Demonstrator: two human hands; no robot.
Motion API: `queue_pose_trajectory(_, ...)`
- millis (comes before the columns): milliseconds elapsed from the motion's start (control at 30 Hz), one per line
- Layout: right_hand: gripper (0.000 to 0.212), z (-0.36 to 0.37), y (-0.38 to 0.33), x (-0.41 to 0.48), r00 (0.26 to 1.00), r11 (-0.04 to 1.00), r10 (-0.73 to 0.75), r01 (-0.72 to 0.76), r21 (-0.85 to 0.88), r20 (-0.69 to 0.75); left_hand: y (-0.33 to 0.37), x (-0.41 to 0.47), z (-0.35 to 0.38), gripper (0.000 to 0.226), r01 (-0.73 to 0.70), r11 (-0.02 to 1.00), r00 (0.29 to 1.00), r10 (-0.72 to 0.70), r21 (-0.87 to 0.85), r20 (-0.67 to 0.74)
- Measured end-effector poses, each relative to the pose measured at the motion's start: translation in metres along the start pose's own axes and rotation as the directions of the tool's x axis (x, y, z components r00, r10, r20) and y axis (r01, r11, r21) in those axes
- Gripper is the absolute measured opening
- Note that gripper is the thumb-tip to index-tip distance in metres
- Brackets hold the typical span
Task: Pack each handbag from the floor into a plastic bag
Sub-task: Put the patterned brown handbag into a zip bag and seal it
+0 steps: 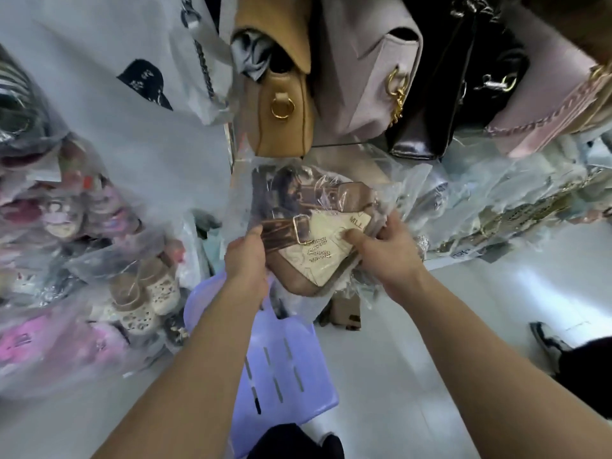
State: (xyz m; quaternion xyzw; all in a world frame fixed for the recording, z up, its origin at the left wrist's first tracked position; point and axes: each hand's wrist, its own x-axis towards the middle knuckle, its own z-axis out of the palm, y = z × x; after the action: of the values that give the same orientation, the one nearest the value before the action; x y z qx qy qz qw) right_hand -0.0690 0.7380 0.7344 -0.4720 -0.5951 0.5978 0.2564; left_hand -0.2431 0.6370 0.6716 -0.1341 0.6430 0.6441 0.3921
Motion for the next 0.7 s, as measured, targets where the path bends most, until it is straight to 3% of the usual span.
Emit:
queue_pose_trajectory(167,0.032,0.011,-0.028,0.021,0.994,0.999,-0.024,0.019,-0.041,-0.111,0.023,0.02,0.019,0.03,-0.028,1.0,0.998,0.028,0.011,0.061)
queue_pose_trajectory(233,0.032,0.011,-0.035,0.023,0.99,0.998,-0.012,0.005,-0.055,-0.14,0.028,0.024,0.027,0.038,-0.043,0.999,0.998,0.042,0.018,0.05)
queue_pose_trajectory(400,0.039,0.015,-0.028,0.028,0.987,0.992,-0.067,0.051,-0.115,-0.144,0.04,0.035,0.048,0.051,-0.054,0.999,0.997,0.055,-0.004,0.058)
queue_pose_trajectory(567,0.043,0.03,-0.015,0.043,0.98,0.942,-0.159,0.115,-0.316,-0.117,0.032,0.079,0.069,0.059,-0.051,0.997,0.988,0.058,-0.05,0.14)
queue_pose_trajectory(700,0.052,0.036,-0.01,0.059,0.978,0.92,-0.158,0.097,-0.381,-0.134,0.038,0.098,0.08,0.049,-0.091,0.996,0.98,0.086,0.021,0.181)
